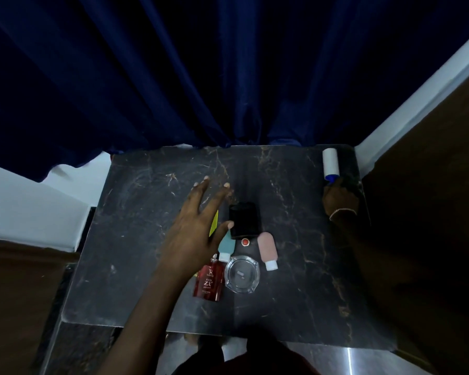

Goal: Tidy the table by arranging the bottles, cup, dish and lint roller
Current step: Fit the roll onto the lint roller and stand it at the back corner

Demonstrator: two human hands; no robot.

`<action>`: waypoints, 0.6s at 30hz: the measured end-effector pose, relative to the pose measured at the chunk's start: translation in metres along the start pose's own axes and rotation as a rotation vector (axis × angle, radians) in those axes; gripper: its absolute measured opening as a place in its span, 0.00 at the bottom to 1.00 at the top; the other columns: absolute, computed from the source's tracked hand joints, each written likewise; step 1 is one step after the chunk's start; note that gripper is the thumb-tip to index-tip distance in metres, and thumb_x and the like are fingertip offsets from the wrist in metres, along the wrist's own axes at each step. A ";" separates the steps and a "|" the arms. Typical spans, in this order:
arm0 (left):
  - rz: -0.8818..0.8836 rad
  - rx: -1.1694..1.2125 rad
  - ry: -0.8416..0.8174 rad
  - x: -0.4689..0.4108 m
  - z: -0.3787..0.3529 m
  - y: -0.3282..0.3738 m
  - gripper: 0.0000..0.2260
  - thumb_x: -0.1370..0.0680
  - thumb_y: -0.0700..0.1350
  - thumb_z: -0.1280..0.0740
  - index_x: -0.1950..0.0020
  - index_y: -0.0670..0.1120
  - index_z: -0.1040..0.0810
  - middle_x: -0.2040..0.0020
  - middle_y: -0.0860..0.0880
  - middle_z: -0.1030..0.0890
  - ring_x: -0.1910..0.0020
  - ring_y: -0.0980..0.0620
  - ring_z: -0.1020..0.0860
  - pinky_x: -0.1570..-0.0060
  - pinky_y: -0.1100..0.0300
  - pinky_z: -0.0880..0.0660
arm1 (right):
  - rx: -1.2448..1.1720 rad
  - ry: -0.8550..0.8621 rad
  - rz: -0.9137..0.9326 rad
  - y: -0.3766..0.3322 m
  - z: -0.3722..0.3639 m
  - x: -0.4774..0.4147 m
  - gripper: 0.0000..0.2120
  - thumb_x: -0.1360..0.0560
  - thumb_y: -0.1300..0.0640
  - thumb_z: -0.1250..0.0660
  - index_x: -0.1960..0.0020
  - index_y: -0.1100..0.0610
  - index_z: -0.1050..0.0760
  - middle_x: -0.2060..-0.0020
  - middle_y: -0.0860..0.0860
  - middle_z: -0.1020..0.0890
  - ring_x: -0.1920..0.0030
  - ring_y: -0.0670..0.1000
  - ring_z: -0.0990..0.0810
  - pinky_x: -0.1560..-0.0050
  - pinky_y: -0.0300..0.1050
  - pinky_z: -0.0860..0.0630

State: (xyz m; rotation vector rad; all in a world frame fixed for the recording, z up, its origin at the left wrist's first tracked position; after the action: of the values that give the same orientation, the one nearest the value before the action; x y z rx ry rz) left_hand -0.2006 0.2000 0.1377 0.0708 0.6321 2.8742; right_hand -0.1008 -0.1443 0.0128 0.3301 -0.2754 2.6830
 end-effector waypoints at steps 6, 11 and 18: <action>0.036 -0.015 -0.001 0.005 0.006 -0.011 0.31 0.18 0.64 0.40 0.17 0.61 0.46 0.15 0.50 0.50 0.17 0.45 0.43 0.34 0.37 0.24 | 0.025 -0.086 0.020 -0.025 -0.002 0.007 0.24 0.14 0.54 0.49 0.23 0.67 0.44 0.38 0.67 0.22 0.37 0.67 0.22 0.37 0.59 0.26; 0.037 0.000 0.001 0.000 0.004 -0.009 0.31 0.19 0.66 0.41 0.18 0.62 0.47 0.15 0.50 0.49 0.16 0.46 0.45 0.31 0.37 0.25 | 0.192 -0.204 0.252 -0.078 -0.001 0.031 0.21 0.14 0.54 0.50 0.25 0.64 0.41 0.37 0.63 0.21 0.36 0.65 0.21 0.37 0.57 0.26; 0.021 0.009 -0.009 -0.003 -0.001 -0.010 0.32 0.19 0.67 0.41 0.18 0.64 0.50 0.15 0.51 0.49 0.17 0.45 0.42 0.31 0.39 0.26 | 0.404 -0.250 0.499 -0.120 -0.009 0.067 0.21 0.14 0.54 0.54 0.24 0.62 0.43 0.36 0.61 0.21 0.36 0.60 0.21 0.36 0.55 0.26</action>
State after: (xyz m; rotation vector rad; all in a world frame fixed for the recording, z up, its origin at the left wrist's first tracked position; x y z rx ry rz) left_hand -0.1964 0.2077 0.1322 0.0916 0.6467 2.8897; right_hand -0.1099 -0.0092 0.0399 0.8164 0.1419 3.1831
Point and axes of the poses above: each hand's wrist, its own x-axis away from the middle knuckle, its own z-axis out of the back of the hand, y = z × x, the point moved 4 cm from there along -x, towards the middle knuckle
